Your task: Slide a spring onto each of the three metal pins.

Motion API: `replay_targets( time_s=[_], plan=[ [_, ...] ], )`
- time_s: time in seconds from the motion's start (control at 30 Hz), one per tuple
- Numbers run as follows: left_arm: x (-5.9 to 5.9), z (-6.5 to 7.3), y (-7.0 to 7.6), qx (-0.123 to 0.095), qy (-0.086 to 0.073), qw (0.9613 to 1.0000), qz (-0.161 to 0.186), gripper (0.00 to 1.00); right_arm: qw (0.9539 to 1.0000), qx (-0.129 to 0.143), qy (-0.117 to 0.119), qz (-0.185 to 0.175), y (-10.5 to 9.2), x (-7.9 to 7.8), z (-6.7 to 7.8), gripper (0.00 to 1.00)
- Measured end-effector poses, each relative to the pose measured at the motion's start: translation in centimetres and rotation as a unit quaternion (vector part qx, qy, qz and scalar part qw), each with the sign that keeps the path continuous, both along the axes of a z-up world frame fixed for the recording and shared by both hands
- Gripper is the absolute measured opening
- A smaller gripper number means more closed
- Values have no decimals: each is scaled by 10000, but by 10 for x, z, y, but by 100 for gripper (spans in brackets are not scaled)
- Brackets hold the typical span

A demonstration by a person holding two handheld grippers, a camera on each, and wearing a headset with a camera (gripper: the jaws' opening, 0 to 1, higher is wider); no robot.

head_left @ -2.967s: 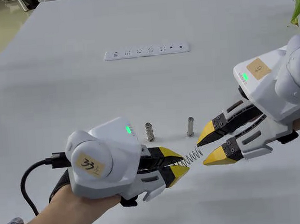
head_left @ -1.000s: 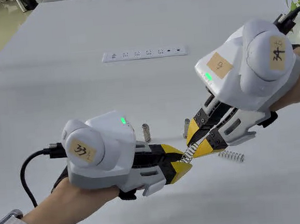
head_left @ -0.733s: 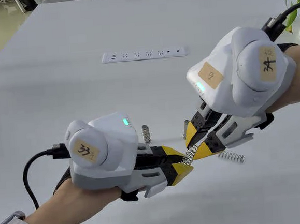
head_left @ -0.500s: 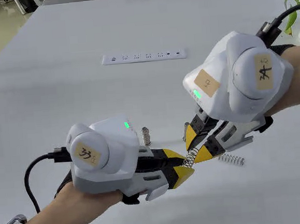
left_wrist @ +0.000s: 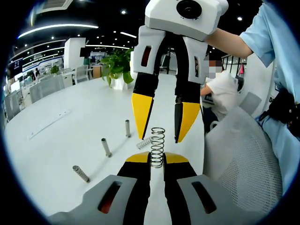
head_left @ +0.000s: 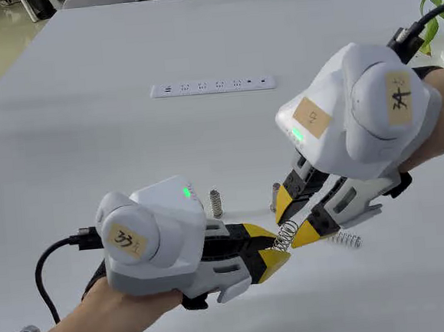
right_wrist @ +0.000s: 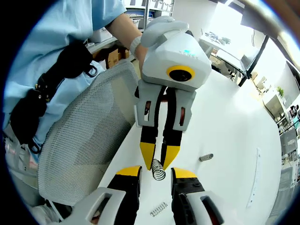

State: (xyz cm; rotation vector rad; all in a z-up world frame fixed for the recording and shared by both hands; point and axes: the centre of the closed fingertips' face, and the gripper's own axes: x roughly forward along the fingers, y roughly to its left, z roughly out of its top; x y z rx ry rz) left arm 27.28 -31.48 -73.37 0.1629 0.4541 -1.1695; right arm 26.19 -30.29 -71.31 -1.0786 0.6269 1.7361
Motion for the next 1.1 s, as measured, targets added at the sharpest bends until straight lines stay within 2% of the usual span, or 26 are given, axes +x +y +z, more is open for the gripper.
replay_targets(
  time_s=[0.07, 0.1, 0.13, 0.2, 0.43, 0.77, 1.1],
  plan=[
    [1, 0, 0, 1, -20, 10000, -4, 6, 10000, 29, -27, 61, 0, 0, 1, 23],
    [1, 1, 0, 0, -44, 10000, -12, 6, 10000, 25, 31, 59, -1, -1, 2, 21],
    [1, 1, 0, -6, -63, 10000, -18, 6, 9998, 8, 208, 1, -1, -5, 2, 21],
    [2, 2, 0, -7, -90, 10000, -22, 6, 9998, 37, 192, 4, 0, -2, 2, 23],
    [0, 3, -1, 8, -171, 9998, -57, 6, 9997, -85, 247, -17, -3, 0, -4, 16],
    [0, 6, -4, 3, -229, 9997, -113, 6, 9991, -146, 373, -101, -3, 1, -8, 10],
    [1, 9, -8, -61, -241, 9996, -128, 6, 9991, -157, 389, -102, -1, 0, -9, 8]
  ],
)
